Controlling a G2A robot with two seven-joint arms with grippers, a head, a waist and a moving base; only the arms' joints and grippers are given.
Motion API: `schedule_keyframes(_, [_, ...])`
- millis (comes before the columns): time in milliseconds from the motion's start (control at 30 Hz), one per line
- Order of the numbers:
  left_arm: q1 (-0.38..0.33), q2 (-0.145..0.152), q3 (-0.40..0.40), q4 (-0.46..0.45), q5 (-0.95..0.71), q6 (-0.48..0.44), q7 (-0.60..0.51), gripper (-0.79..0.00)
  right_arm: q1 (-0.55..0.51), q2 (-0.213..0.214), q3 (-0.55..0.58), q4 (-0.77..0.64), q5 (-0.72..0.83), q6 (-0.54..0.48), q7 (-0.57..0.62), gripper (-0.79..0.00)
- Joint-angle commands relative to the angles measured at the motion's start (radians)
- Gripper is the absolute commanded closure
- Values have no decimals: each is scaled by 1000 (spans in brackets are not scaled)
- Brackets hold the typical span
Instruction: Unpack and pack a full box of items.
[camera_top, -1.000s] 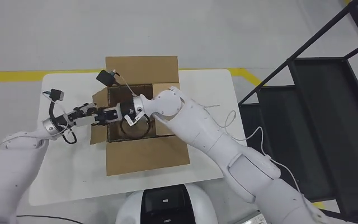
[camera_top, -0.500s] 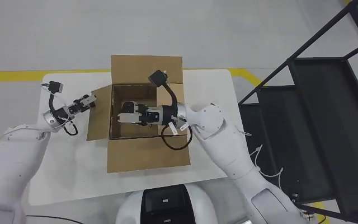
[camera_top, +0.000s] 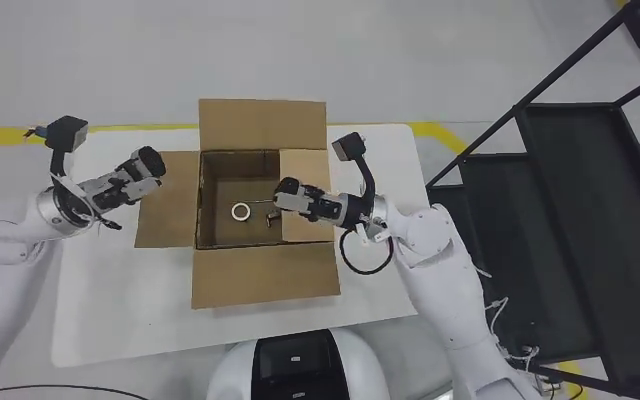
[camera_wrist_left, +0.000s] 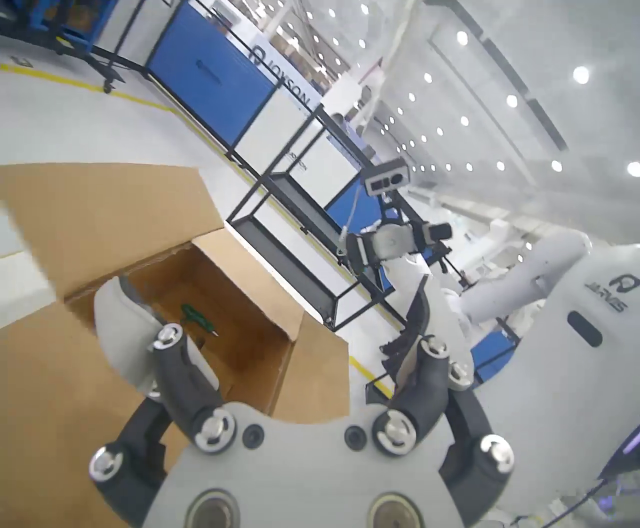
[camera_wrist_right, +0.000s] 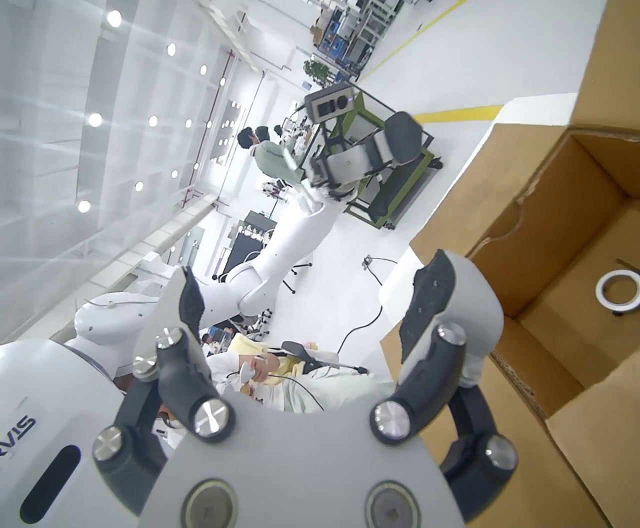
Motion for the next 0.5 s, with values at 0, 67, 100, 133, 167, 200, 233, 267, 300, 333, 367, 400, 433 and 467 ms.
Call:
schedule_keyframes(0, [8, 6, 6, -61, 29, 29, -28, -785, -34, 7, 33, -28, 7, 3, -7, -785])
schedule_keyframes(67, [0, 3, 35, -83, 51, 55, -50, -785, -70, 14, 68, -55, 10, 6, -29, -785])
schedule_keyframes(100, [-9, -2, 57, -89, 65, 74, -54, -785, -89, 18, 83, -70, 14, 7, -33, -785])
schedule_keyframes(133, [-20, -9, 83, -96, 80, 91, -54, -785, -107, 21, 99, -82, 18, 9, -36, -785])
schedule_keyframes(167, [-34, -16, 111, -97, 96, 107, -46, -785, -123, 24, 113, -95, 20, 10, -39, -785])
schedule_keyframes(200, [-48, -25, 141, -96, 122, 121, -32, -785, -138, 27, 126, -105, 23, 12, -41, -785])
schedule_keyframes(233, [-64, -35, 172, -93, 154, 131, -15, -785, -151, 30, 137, -114, 26, 16, -41, -785])
schedule_keyframes(267, [-80, -46, 205, -86, 181, 145, 3, -785, -162, 33, 146, -121, 30, 19, -40, -785])
schedule_keyframes(300, [-99, -58, 238, -75, 206, 164, 18, -785, -171, 36, 154, -127, 35, 22, -39, -785])
schedule_keyframes(333, [-121, -70, 269, -63, 229, 177, 35, -785, -179, 38, 160, -131, 39, 24, -37, -785])
schedule_keyframes(367, [-144, -83, 300, -44, 252, 195, 53, -785, -186, 40, 165, -134, 44, 26, -34, -785])
schedule_keyframes(400, [-171, -96, 327, -26, 280, 214, 70, -785, -191, 43, 169, -136, 48, 30, -32, -785])
schedule_keyframes(433, [-195, -109, 354, -10, 308, 220, 94, -785, -196, 45, 172, -138, 53, 32, -29, -785])
schedule_keyframes(467, [-214, -124, 384, 14, 318, 234, 118, -785, -201, 47, 173, -140, 59, 35, -26, -785])
